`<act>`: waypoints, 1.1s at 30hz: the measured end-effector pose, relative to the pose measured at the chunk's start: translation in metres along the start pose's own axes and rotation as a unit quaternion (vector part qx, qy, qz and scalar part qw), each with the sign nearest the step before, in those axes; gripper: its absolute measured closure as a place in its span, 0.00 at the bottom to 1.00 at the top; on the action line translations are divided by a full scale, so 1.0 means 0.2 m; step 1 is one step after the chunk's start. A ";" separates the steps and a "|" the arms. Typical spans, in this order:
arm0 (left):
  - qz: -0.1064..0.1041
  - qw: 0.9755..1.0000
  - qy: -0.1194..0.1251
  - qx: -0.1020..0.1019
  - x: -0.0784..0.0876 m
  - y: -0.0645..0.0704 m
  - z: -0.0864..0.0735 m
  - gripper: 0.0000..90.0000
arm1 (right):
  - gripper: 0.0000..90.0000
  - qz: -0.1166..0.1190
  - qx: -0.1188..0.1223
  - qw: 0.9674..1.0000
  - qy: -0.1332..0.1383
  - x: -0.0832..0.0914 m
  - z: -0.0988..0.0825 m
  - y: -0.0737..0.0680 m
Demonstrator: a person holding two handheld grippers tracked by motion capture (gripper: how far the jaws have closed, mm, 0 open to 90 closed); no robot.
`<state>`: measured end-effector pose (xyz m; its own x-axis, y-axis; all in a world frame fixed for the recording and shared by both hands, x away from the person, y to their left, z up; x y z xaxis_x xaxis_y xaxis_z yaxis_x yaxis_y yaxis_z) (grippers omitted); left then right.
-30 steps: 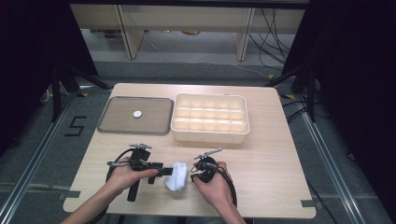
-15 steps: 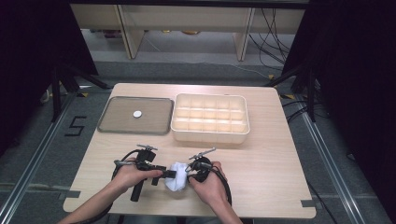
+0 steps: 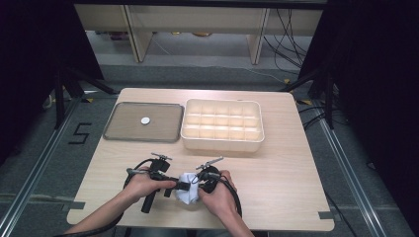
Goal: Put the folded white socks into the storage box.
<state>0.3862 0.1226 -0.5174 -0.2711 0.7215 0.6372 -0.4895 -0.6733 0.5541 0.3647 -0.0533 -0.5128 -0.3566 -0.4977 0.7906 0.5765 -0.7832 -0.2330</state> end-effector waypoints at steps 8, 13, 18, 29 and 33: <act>-0.020 1.000 -0.006 0.002 -0.01 -0.01 0.01 0.60 | 1.00 -0.004 -0.006 1.000 -0.006 0.00 0.00 -0.01; -0.030 0.999 0.015 -0.001 -0.01 0.01 0.01 0.74 | 1.00 -0.005 -0.010 1.000 0.001 0.01 0.00 -0.02; -0.027 0.999 0.013 -0.036 0.00 0.00 0.01 0.77 | 1.00 -0.006 -0.008 1.000 0.001 0.01 0.00 -0.02; -0.039 0.995 0.047 -0.075 0.04 0.03 0.01 0.79 | 0.97 -0.002 -0.006 1.000 0.021 0.05 0.00 0.01; -0.048 0.993 0.061 -0.085 0.07 0.04 0.03 0.80 | 0.95 -0.008 -0.007 0.999 0.036 0.09 0.01 0.02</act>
Point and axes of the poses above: each handheld gripper's, and its own axes: x roughly backward along the jaws, z roughly out of its top, y roughly to its right, the point moved 2 cm from there along -x, roughly forward along the jaws, and after that the axes turned 7 degrees about y, right-handed, at the moved point
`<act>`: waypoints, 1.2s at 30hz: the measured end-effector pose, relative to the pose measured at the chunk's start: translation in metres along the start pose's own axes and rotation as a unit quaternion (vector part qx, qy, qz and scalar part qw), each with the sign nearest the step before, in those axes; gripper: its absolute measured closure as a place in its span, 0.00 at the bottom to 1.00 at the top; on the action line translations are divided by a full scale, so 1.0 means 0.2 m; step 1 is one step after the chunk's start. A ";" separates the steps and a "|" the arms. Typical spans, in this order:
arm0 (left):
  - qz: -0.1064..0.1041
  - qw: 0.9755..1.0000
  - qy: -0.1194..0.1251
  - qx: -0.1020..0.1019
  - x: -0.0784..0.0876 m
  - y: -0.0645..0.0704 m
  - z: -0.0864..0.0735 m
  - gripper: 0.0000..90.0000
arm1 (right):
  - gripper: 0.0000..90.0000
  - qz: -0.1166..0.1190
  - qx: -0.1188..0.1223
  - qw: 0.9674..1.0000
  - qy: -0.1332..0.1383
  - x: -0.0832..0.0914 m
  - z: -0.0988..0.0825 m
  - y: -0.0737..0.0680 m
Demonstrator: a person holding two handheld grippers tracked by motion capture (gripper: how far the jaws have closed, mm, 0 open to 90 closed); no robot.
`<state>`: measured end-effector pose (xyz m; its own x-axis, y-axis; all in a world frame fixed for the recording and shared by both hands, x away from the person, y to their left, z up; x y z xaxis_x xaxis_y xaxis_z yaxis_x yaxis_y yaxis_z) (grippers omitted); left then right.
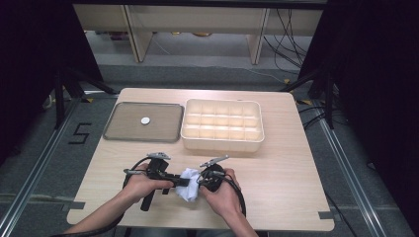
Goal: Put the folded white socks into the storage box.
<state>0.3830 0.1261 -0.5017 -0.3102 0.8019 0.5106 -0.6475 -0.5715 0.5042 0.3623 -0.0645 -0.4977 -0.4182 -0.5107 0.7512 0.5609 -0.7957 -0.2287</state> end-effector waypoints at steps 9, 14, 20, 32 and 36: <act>0.006 0.999 0.032 -0.013 0.04 0.00 0.03 0.80 | 0.91 -0.008 0.003 0.999 0.035 0.09 -0.01 0.08; 0.008 0.998 0.054 -0.022 0.05 0.01 0.05 0.80 | 0.89 -0.014 -0.007 0.999 0.043 0.12 -0.03 0.10; 0.009 0.997 0.076 -0.031 0.07 0.01 0.08 0.80 | 0.88 -0.018 -0.010 0.998 0.053 0.16 -0.06 0.14; 0.026 0.992 0.111 -0.053 0.10 0.00 0.14 0.80 | 0.84 -0.036 0.009 0.996 0.081 0.21 -0.10 0.21; 0.033 0.989 0.128 -0.063 0.11 -0.01 0.18 0.80 | 0.83 -0.040 0.018 0.994 0.096 0.21 -0.12 0.24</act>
Point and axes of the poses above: each handheld gripper's, and its own axes: x roughly backward along the jaws, z roughly out of its top, y roughly to its right, the point moved 2 cm from there along -x, roughly forward along the jaws, and after that the axes turned 7 degrees about y, right-handed, at the moved point
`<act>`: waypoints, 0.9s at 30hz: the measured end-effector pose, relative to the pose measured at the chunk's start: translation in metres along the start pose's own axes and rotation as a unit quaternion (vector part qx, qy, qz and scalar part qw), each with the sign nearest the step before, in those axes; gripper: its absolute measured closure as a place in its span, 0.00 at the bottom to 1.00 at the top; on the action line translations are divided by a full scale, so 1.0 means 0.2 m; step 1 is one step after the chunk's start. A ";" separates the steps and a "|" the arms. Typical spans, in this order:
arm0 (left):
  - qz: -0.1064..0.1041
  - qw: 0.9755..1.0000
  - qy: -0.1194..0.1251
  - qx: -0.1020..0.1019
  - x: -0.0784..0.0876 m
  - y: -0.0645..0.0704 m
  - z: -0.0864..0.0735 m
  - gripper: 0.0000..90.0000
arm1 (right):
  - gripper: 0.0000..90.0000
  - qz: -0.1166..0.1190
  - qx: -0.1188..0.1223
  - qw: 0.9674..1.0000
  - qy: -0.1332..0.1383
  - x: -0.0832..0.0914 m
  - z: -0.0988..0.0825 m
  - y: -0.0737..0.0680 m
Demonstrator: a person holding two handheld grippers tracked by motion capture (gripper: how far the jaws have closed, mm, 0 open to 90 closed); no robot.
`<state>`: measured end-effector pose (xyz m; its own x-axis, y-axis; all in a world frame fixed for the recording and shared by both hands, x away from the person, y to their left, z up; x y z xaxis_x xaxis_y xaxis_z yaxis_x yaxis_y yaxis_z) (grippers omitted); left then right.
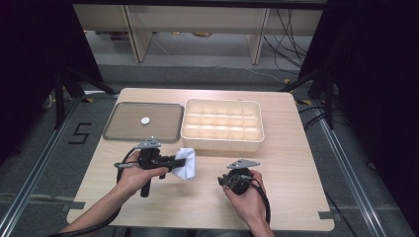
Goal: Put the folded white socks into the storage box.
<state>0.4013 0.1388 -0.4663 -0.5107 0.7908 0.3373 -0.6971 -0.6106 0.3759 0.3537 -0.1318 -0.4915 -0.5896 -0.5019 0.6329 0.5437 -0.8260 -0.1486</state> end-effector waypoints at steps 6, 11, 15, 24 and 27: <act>0.015 1.000 0.012 -0.020 0.00 -0.02 0.05 0.79 | 0.82 -0.004 -0.008 1.000 0.000 0.03 -0.03 0.03; 0.024 0.999 0.020 -0.027 0.00 -0.03 0.08 0.79 | 0.81 -0.002 -0.005 1.000 0.019 0.04 -0.04 0.05; 0.029 0.999 0.033 -0.032 -0.01 -0.04 0.11 0.79 | 0.79 -0.003 -0.009 1.000 0.028 0.05 -0.05 0.06; 0.042 0.996 0.052 -0.053 -0.03 -0.06 0.19 0.79 | 0.78 -0.009 -0.015 0.999 0.042 0.06 -0.08 0.09; 0.047 0.996 0.056 -0.053 -0.03 -0.07 0.21 0.79 | 0.77 -0.017 -0.011 0.999 0.047 0.07 -0.08 0.09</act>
Point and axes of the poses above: each handheld gripper's, and its own axes: x roughly backward along the jaws, z roughly out of its top, y roughly to its right, the point moved 2 cm from there along -x, roughly forward along the jaws, and after that the axes turned 7 degrees about y, right-handed, at the moved point
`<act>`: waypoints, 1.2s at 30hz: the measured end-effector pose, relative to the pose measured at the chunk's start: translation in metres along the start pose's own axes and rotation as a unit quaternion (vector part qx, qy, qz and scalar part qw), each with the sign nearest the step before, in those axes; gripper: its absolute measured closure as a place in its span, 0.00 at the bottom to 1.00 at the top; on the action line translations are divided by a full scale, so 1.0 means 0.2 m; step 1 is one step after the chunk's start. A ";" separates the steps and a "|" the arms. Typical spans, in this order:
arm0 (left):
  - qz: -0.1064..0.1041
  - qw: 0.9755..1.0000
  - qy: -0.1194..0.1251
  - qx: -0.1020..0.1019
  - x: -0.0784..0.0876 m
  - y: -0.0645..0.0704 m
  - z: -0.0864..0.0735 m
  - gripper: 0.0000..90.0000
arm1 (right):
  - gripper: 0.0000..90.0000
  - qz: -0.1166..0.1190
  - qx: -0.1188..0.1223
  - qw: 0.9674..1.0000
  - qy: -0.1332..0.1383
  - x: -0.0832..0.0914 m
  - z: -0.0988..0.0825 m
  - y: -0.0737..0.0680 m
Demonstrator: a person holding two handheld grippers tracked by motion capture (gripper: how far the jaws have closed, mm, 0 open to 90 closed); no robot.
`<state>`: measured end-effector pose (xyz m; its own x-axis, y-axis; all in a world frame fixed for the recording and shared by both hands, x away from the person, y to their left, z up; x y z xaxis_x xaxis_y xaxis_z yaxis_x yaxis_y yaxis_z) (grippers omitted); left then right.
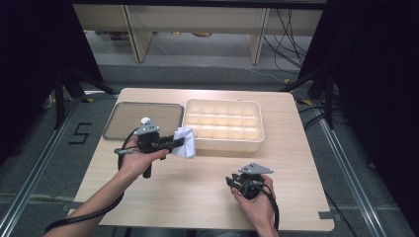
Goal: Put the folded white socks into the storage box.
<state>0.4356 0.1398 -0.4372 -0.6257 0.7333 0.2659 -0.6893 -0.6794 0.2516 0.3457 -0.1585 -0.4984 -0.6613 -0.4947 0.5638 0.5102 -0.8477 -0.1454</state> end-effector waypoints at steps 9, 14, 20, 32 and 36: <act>0.007 1.000 0.015 -0.011 -0.05 -0.04 0.06 0.79 | 0.77 0.001 -0.005 1.000 0.007 0.00 0.00 0.01; 0.018 1.000 0.019 -0.015 -0.07 -0.06 0.09 0.79 | 0.76 -0.003 -0.005 1.000 0.006 0.01 0.00 0.01; 0.028 0.999 0.018 -0.018 -0.11 -0.10 0.11 0.79 | 0.76 -0.002 -0.010 1.000 0.006 0.00 0.00 0.01; 0.038 0.999 0.011 -0.029 -0.21 -0.14 0.16 0.79 | 0.75 0.004 -0.014 1.000 0.006 0.00 -0.01 0.01; 0.040 0.999 0.005 -0.034 -0.26 -0.15 0.16 0.79 | 0.75 0.001 -0.009 1.000 0.009 0.00 -0.01 0.02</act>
<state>0.5005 0.1218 -0.4297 -0.6828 0.6776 0.2734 -0.6602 -0.7324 0.1665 0.3461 -0.1615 -0.5005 -0.6698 -0.4995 0.5494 0.5019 -0.8499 -0.1607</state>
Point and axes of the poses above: each handheld gripper's, and its own axes: x roughly backward along the jaws, z roughly out of its top, y roughly to its right, the point moved 2 cm from there along -x, roughly forward along the jaws, and after that the axes turned 7 degrees about y, right-handed, at the moved point
